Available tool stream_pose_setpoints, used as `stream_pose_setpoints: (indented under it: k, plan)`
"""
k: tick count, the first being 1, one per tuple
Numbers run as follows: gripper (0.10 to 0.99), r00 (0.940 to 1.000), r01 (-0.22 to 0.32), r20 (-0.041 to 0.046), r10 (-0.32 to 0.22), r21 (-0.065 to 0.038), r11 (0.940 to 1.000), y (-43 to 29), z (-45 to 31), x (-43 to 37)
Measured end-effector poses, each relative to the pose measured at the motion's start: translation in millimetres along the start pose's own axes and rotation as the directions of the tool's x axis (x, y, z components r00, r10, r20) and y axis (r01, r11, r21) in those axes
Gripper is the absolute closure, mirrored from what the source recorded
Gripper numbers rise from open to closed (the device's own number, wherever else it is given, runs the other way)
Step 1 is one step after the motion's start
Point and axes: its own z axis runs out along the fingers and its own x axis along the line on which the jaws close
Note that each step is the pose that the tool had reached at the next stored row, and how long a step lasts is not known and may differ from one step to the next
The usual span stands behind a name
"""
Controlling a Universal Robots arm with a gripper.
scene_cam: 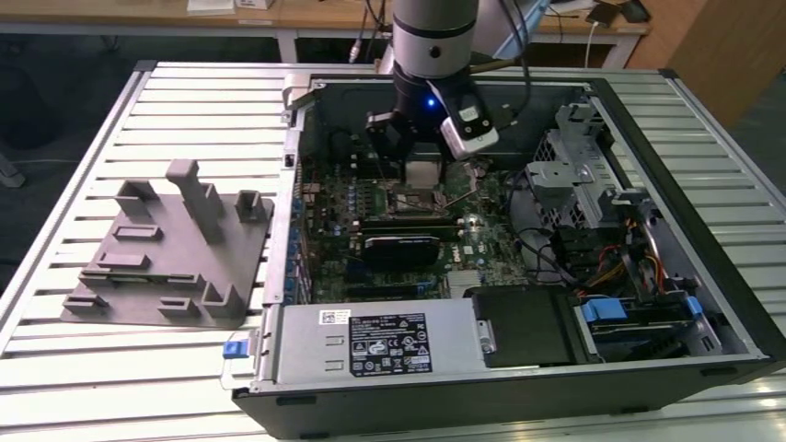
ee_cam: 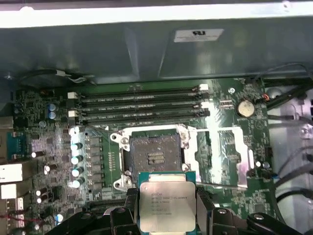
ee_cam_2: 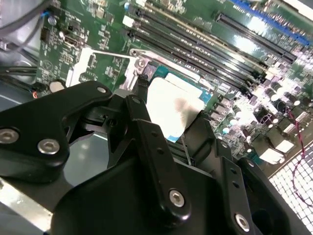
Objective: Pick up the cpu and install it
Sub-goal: 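Pick up the cpu and move it towards the insertion slot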
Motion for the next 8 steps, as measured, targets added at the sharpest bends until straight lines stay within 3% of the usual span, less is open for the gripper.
stream_pose_setpoints:
  k: [8]
  plan:
    - [0.541, 0.9999, 0.015, 0.0008, -0.015, -0.001, 0.9999, 9.4, 10.2, 3.7]
